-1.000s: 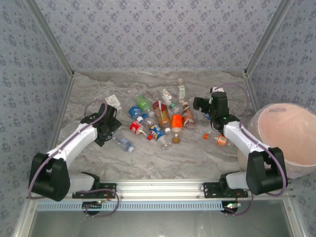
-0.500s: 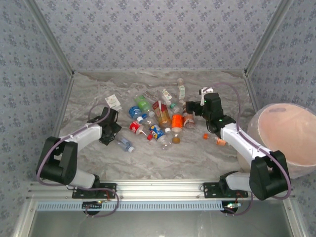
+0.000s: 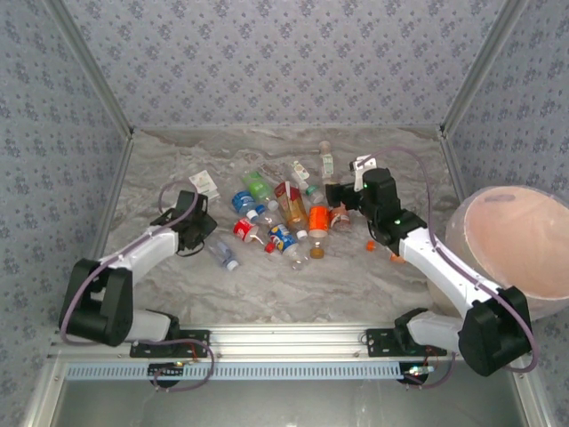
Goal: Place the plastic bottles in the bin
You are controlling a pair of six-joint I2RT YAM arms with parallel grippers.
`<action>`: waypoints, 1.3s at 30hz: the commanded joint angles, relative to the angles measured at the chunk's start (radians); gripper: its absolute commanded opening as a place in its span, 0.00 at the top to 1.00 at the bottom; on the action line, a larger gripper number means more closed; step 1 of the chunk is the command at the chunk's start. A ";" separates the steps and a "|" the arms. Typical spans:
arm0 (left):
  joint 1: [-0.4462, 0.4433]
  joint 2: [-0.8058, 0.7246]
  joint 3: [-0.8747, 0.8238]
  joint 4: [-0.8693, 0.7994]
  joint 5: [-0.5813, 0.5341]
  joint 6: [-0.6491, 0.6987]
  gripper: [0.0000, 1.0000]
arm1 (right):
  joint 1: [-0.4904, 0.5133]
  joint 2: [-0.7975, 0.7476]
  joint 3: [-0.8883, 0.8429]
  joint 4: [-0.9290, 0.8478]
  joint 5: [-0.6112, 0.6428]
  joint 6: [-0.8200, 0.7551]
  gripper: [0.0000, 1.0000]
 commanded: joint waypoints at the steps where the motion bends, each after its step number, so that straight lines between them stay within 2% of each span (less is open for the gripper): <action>1: 0.003 -0.079 0.064 0.050 0.031 0.121 0.48 | 0.008 -0.025 0.029 -0.016 -0.080 0.081 0.00; 4: -0.011 -0.127 0.131 0.074 0.063 0.177 0.48 | 0.014 -0.008 0.033 -0.007 -0.230 0.099 0.00; 6: -0.018 -0.138 0.175 0.113 0.111 0.207 0.48 | 0.031 0.009 0.040 -0.009 -0.283 0.130 0.00; 9: -0.036 -0.129 0.227 0.218 0.233 0.262 0.48 | 0.057 0.036 0.049 0.031 -0.384 0.215 0.00; 11: -0.047 -0.108 0.265 0.288 0.336 0.300 0.48 | 0.072 0.048 0.053 0.097 -0.560 0.231 0.00; 13: -0.058 -0.084 0.297 0.351 0.423 0.319 0.48 | 0.092 0.055 0.054 0.166 -0.663 0.242 0.00; 21: -0.121 0.028 0.401 0.532 0.655 0.309 0.48 | 0.158 0.120 0.160 0.184 -0.696 0.262 0.00; 30: -0.205 0.058 0.410 0.621 0.668 0.305 0.47 | 0.212 0.266 0.276 0.213 -0.644 0.351 0.01; 31: -0.208 0.057 0.407 0.623 0.662 0.300 0.47 | 0.219 0.282 0.284 0.222 -0.651 0.357 0.02; 35: -0.212 0.072 0.390 0.683 0.676 0.241 0.47 | 0.227 0.301 0.294 0.206 -0.631 0.377 0.18; 39: -0.222 0.087 0.394 0.676 0.684 0.237 0.47 | 0.226 0.290 0.279 0.225 -0.634 0.367 0.35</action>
